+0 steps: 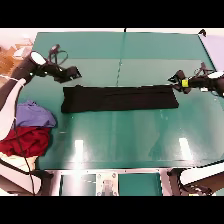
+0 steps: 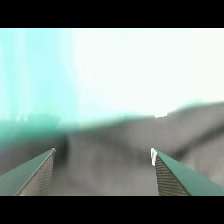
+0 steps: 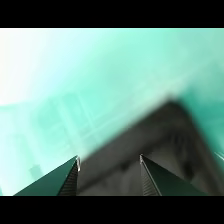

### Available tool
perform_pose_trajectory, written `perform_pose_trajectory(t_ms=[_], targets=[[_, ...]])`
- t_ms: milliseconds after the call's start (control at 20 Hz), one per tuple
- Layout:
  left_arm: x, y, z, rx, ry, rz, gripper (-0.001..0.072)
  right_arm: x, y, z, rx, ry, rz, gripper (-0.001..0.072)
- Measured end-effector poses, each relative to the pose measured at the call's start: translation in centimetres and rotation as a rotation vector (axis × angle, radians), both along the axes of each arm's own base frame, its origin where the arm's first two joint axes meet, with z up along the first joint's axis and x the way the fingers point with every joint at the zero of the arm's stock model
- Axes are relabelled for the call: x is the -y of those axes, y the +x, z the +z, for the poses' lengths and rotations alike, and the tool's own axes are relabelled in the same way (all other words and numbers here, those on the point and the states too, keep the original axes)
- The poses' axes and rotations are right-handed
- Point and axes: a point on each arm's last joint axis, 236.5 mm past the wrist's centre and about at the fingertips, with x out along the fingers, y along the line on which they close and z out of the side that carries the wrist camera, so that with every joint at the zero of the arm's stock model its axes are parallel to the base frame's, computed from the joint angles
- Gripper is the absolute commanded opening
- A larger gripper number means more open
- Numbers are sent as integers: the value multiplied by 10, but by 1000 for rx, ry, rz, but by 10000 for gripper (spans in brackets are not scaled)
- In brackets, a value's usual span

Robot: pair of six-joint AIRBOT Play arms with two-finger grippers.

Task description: Fold the shirts.

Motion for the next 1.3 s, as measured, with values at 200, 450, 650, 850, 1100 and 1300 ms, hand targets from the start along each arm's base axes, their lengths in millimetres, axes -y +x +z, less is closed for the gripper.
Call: perform_pose_trajectory(t_ms=[200, 450, 650, 850, 1100, 1300], targets=[[-27, 5, 25, -15, -26, 7, 439, 41, -17, 8, -15, -63, 131, 441], [-21, -33, 25, -159, -44, -106, 21, 54, -63, -36, -148, -4, 308, 440], [6, -50, 25, -195, -41, -194, 21, 21, -66, -60, -147, 139, 406, 369], [42, -56, 26, -176, -32, -261, 21, -14, -66, -74, -154, 204, 512, 13], [99, -52, 26, -93, -24, -318, 21, -18, -61, -39, -124, 168, 604, 12], [173, -62, -3, -74, -32, -390, 21, -25, -64, 41, -46, 124, 635, 12]])
